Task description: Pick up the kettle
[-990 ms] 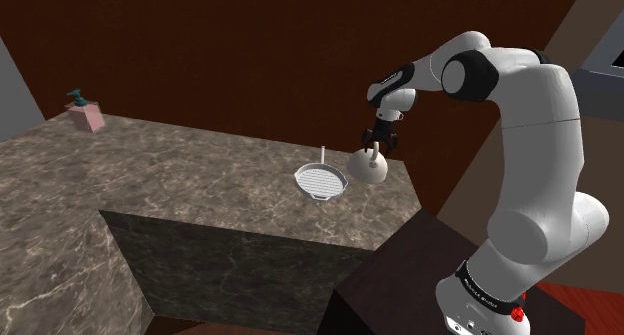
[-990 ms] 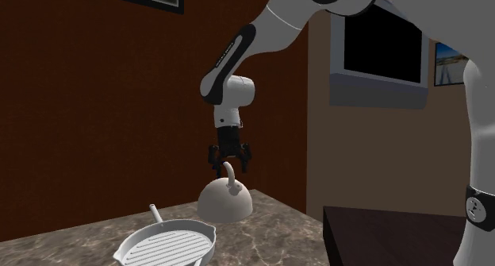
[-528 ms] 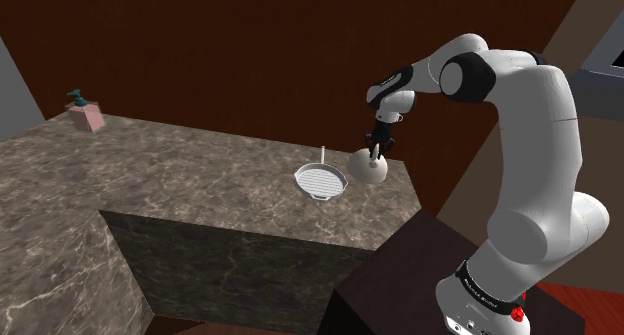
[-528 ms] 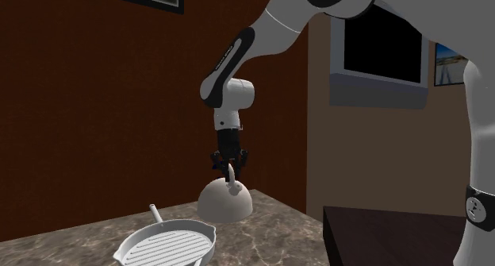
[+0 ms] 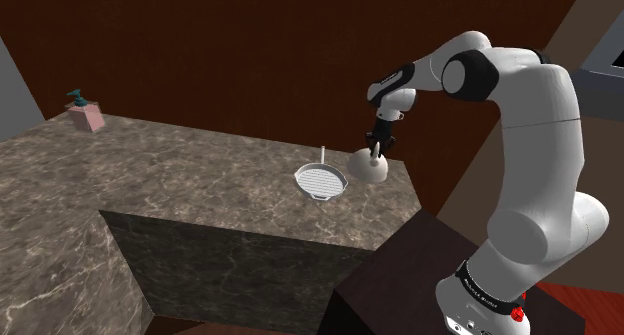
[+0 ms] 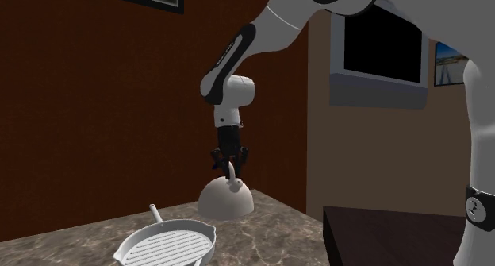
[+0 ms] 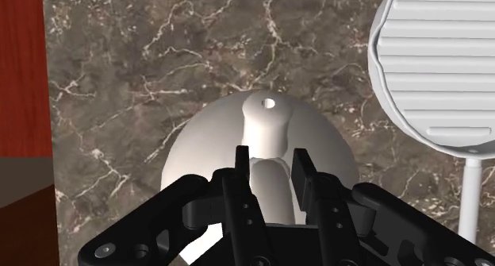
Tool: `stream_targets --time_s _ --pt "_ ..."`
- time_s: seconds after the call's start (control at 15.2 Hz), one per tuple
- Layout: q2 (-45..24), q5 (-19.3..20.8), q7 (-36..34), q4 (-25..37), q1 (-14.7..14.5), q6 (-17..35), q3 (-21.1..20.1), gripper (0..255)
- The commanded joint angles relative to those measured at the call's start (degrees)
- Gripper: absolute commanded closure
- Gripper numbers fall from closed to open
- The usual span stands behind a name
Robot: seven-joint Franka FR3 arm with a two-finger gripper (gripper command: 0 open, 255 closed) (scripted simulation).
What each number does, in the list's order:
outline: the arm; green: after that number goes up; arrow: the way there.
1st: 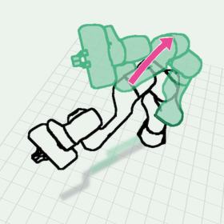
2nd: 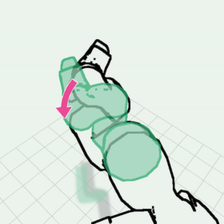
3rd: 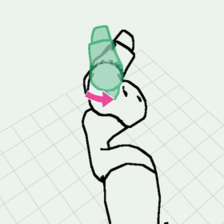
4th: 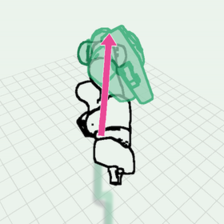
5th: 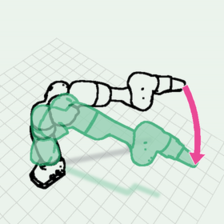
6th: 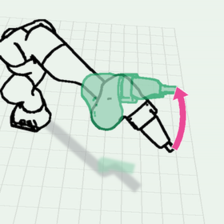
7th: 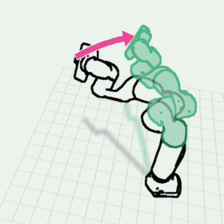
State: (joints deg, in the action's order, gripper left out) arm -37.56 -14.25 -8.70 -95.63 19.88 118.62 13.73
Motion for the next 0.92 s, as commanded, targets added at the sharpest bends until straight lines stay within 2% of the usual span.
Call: stream_targets --time_s 0.0,0.86 --pt "0.99 0.26 -0.19 0.09 -0.11 -0.99 0.18 255" --pt "5.93 1.72 -1.32 1.31 -0.61 -7.0 1.05 255"
